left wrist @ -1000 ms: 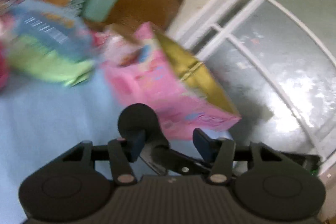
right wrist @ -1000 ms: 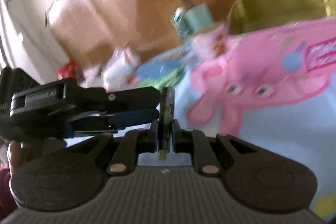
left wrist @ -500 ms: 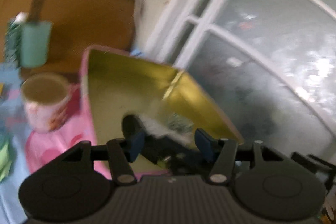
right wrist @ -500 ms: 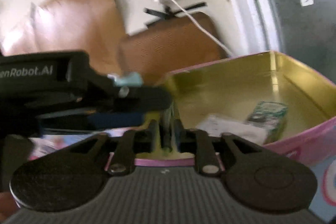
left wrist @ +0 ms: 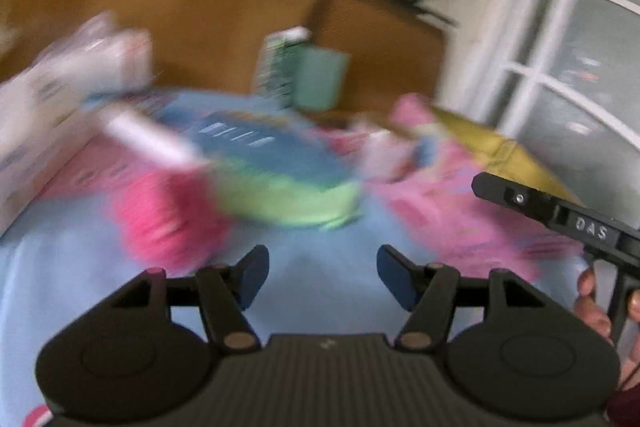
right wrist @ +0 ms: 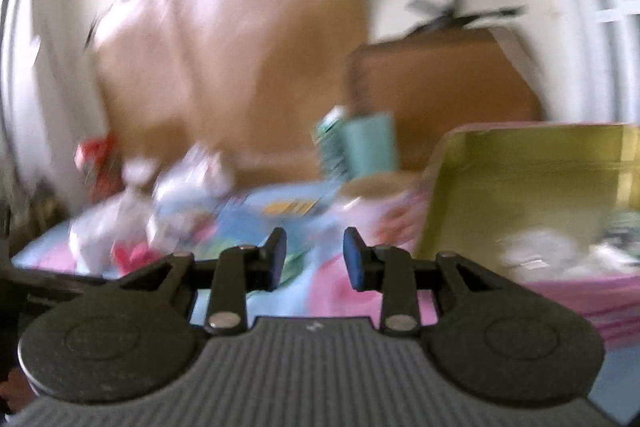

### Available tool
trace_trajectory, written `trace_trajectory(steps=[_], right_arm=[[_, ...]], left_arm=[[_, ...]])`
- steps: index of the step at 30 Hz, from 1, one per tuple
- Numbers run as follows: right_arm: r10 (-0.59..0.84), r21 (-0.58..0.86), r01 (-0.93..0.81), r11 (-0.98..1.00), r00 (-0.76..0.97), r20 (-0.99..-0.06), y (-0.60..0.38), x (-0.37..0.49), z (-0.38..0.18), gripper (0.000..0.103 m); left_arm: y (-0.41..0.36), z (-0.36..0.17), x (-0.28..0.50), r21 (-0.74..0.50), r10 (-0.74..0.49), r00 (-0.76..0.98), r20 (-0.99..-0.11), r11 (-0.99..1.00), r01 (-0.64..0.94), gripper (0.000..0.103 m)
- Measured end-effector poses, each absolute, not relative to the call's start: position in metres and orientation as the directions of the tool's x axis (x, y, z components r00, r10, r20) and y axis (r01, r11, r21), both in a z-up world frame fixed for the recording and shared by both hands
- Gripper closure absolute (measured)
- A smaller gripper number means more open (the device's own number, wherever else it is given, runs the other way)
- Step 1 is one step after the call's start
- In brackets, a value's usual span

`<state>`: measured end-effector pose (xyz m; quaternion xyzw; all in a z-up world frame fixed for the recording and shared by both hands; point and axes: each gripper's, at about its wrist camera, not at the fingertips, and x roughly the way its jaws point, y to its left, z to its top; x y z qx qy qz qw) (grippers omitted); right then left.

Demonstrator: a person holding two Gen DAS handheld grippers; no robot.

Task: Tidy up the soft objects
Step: 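Grasp the blue transparent plastic case with the right gripper and release it into the tin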

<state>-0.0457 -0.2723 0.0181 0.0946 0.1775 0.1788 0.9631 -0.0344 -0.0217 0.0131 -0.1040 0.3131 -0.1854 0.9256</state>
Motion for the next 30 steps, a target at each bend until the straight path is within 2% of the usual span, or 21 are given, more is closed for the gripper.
trace_trajectory(steps=[2,4,6,7,8,9,11,12,14,15,17,21,23,25,28,30], right_arm=[[0.424,0.229,-0.363,0.903,0.837,-0.346,-0.251,-0.028,0.014,0.068],[0.435,0.192,-0.391,0.900,0.813,-0.386,-0.232,-0.006,0.013,0.061],[0.434,0.131,-0.420,0.898,0.800,-0.413,-0.215,0.015,0.014,0.038],[0.420,0.087,-0.425,0.901,0.804,-0.421,-0.205,0.027,0.015,0.031],[0.406,0.047,-0.429,0.902,0.806,-0.431,-0.197,0.039,0.015,0.017],[0.395,0.011,-0.438,0.899,0.800,-0.452,-0.189,0.053,0.014,0.008],[0.378,-0.038,-0.457,0.889,0.776,-0.504,-0.175,0.081,0.007,0.008],[0.369,-0.057,-0.470,0.881,0.757,-0.539,-0.171,0.093,0.003,0.011],[0.365,-0.066,-0.499,0.864,0.712,-0.600,-0.166,0.108,-0.005,0.033],[0.362,-0.068,-0.492,0.868,0.719,-0.593,-0.167,0.105,-0.005,0.038],[0.360,-0.075,-0.482,0.873,0.740,-0.568,-0.167,0.088,0.002,0.043],[0.377,-0.001,-0.441,0.897,0.767,-0.519,-0.191,0.017,0.015,0.045],[0.375,0.040,-0.416,0.909,0.769,-0.518,-0.208,-0.025,0.011,0.045],[0.345,0.058,-0.374,0.925,0.771,-0.535,-0.220,-0.066,-0.002,0.045],[0.295,0.069,-0.309,0.949,0.786,-0.544,-0.227,-0.114,-0.021,0.045],[0.287,0.058,-0.302,0.952,0.803,-0.522,-0.226,-0.134,-0.024,0.040]], left_arm=[[-0.008,0.005,-0.030,-0.337,-0.391,0.745,-0.540,0.912,0.235,0.042],[0.006,0.000,-0.025,-0.382,-0.400,0.756,-0.518,0.899,0.214,0.043],[0.017,-0.003,-0.021,-0.411,-0.398,0.772,-0.496,0.890,0.195,0.044],[0.020,-0.003,-0.021,-0.409,-0.377,0.784,-0.493,0.896,0.174,0.044],[0.025,-0.005,-0.021,-0.415,-0.360,0.796,-0.486,0.897,0.152,0.044],[0.030,-0.006,-0.021,-0.427,-0.347,0.805,-0.481,0.895,0.130,0.044],[0.039,-0.007,-0.019,-0.467,-0.340,0.816,-0.469,0.879,0.098,0.044],[0.042,-0.007,-0.019,-0.478,-0.342,0.817,-0.464,0.873,0.093,0.044],[0.046,-0.006,-0.019,-0.478,-0.342,0.819,-0.461,0.873,0.096,0.043],[0.046,-0.005,-0.020,-0.474,-0.339,0.821,-0.460,0.875,0.096,0.043],[0.047,-0.006,-0.021,-0.480,-0.344,0.822,-0.454,0.872,0.100,0.038],[0.048,-0.005,-0.027,-0.511,-0.354,0.829,-0.434,0.854,0.097,0.030],[0.047,-0.004,-0.029,-0.514,-0.358,0.830,-0.429,0.852,0.101,0.015],[0.046,-0.003,-0.025,-0.508,-0.379,0.815,-0.438,0.852,0.123,0.009],[0.031,0.002,-0.028,-0.464,-0.385,0.787,-0.481,0.874,0.144,0.009],[0.016,0.008,-0.039,-0.501,-0.451,0.762,-0.465,0.843,0.194,0.009]])
